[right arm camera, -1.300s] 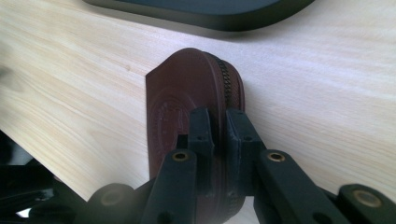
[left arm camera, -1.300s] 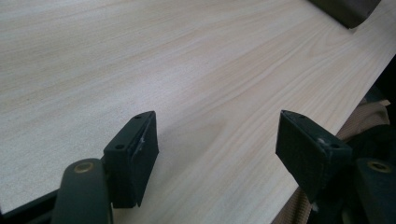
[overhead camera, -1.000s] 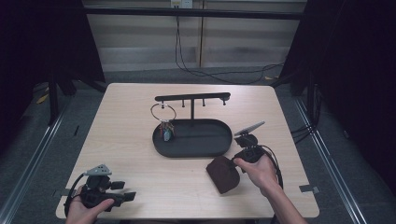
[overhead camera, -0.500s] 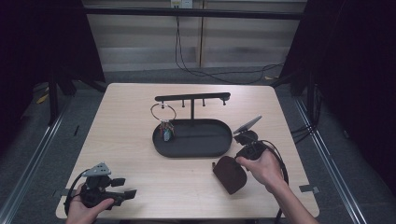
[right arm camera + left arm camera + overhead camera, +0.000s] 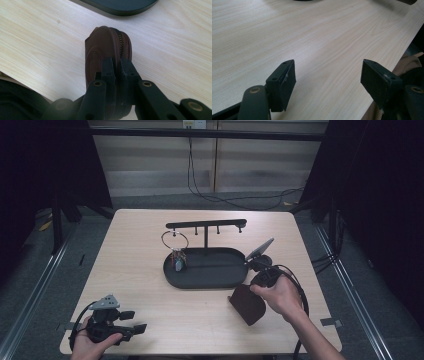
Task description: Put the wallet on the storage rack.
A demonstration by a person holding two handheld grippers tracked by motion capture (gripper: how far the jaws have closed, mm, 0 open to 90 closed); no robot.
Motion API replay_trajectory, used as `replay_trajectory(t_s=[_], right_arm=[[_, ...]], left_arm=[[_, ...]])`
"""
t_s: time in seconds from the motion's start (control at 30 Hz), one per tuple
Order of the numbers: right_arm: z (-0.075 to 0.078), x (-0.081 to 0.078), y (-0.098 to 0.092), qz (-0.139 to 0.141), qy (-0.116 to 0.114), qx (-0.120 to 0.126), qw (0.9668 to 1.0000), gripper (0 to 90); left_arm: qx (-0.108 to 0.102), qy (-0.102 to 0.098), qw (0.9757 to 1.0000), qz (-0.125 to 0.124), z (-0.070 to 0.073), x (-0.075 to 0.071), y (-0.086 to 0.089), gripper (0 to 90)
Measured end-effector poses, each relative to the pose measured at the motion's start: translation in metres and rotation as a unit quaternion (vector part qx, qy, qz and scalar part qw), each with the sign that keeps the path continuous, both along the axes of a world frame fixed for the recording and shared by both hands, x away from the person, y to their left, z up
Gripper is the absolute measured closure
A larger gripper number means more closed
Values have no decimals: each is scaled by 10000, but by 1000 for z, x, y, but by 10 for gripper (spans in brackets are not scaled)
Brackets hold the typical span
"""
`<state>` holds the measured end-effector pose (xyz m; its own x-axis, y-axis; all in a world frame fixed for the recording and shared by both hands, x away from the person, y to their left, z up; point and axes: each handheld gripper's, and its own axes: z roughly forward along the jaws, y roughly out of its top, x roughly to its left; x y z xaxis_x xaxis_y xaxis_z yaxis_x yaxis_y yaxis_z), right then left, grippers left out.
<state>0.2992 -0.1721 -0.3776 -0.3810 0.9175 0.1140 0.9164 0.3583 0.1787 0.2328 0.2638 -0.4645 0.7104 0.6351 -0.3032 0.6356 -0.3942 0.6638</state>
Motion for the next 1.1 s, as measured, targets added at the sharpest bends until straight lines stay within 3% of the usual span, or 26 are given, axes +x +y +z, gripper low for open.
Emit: replay_trajectory(t_s=[0.27, 0.47, 0.67, 1.1], right_arm=[[11, 1, -3, -70, 4, -60, 10000, 827], [19, 4, -7, -164, -124, -75, 9998, 826], [25, 8, -5, -119, -30, -194, 9997, 822], [31, 19, -8, -272, 39, -283, 9992, 823]], left_arm=[[-38, 20, 10000, 21, 0, 0, 0, 282], [-13, 56, 10000, 16, -2, 0, 0, 281], [-49, 112, 9998, 131, -2, 2, 1, 259], [16, 145, 9999, -4, -4, 2, -1, 256]])
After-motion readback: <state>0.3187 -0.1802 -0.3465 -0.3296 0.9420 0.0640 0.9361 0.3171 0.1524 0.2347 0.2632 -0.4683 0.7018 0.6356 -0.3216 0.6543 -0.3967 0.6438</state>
